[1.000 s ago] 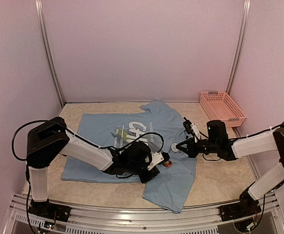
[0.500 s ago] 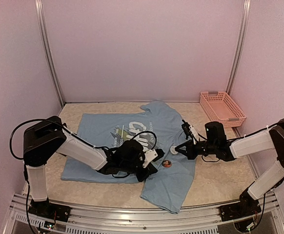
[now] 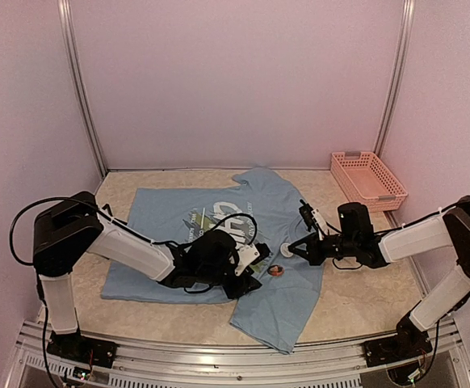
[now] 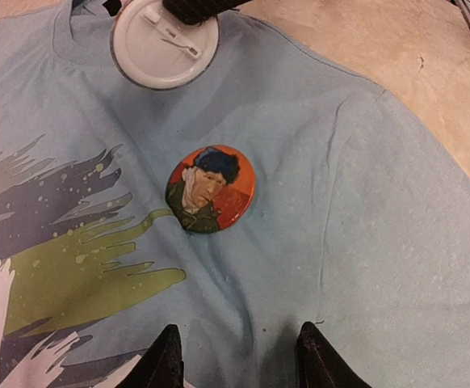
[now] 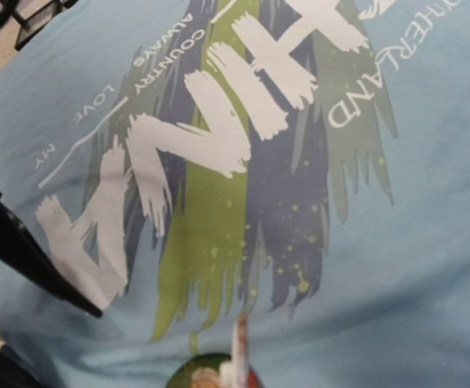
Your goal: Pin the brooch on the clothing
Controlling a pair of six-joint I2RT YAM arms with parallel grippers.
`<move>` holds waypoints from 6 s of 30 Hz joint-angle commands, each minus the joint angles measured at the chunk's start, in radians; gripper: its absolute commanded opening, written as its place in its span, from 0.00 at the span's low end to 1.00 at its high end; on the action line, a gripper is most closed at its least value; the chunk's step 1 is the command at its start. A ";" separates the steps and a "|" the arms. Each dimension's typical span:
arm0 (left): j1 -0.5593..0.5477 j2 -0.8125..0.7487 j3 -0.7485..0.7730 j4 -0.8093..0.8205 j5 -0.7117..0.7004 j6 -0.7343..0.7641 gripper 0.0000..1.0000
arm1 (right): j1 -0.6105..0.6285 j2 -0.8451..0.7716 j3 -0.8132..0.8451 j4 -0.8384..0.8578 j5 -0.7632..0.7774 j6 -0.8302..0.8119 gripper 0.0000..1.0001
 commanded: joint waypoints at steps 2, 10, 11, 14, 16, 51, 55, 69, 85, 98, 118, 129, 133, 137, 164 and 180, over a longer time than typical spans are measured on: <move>-0.014 0.040 0.024 -0.025 0.044 0.014 0.44 | 0.022 0.017 -0.003 0.034 -0.010 -0.015 0.00; -0.009 0.047 0.018 -0.014 0.082 -0.003 0.00 | 0.027 0.058 -0.024 0.094 -0.081 -0.065 0.00; -0.007 0.041 0.011 0.004 0.107 -0.015 0.00 | 0.031 0.068 -0.025 0.099 -0.094 -0.078 0.00; -0.005 0.021 -0.002 0.050 0.159 -0.051 0.00 | 0.052 0.085 -0.047 0.163 -0.112 -0.131 0.00; -0.004 0.012 -0.017 0.079 0.176 -0.066 0.00 | 0.070 0.086 -0.075 0.232 -0.099 -0.162 0.00; 0.039 -0.001 -0.058 0.144 0.297 -0.082 0.00 | 0.370 0.256 -0.223 0.662 0.263 -0.818 0.00; 0.040 0.001 -0.059 0.146 0.295 -0.084 0.00 | 0.375 0.237 -0.238 0.675 0.214 -0.793 0.00; 0.047 -0.002 -0.073 0.164 0.269 -0.089 0.06 | 0.356 0.209 -0.263 0.753 0.077 -0.588 0.00; 0.017 -0.108 -0.164 0.249 0.249 0.001 0.38 | 0.290 0.230 -0.268 0.797 -0.057 -0.486 0.00; 0.003 -0.063 -0.131 0.233 0.267 0.030 0.19 | 0.283 0.217 -0.250 0.780 -0.135 -0.472 0.00; -0.004 -0.107 -0.135 0.233 0.326 -0.012 0.00 | 0.282 0.238 -0.263 0.688 -0.095 -0.524 0.39; -0.019 -0.156 -0.143 0.161 0.327 0.013 0.00 | 0.281 0.335 -0.268 0.690 0.158 -0.471 0.36; -0.019 -0.167 -0.147 0.148 0.325 0.019 0.00 | 0.280 0.328 -0.273 0.663 0.169 -0.455 0.36; -0.019 -0.166 -0.149 0.151 0.311 0.014 0.00 | 0.280 0.276 -0.273 0.625 0.138 -0.469 0.36; -0.019 -0.154 -0.156 0.175 0.293 0.013 0.00 | 0.336 0.294 -0.200 0.798 -0.087 -0.344 0.45; -0.018 -0.153 -0.148 0.149 0.292 0.026 0.00 | 0.302 0.313 -0.175 0.800 -0.046 -0.203 0.29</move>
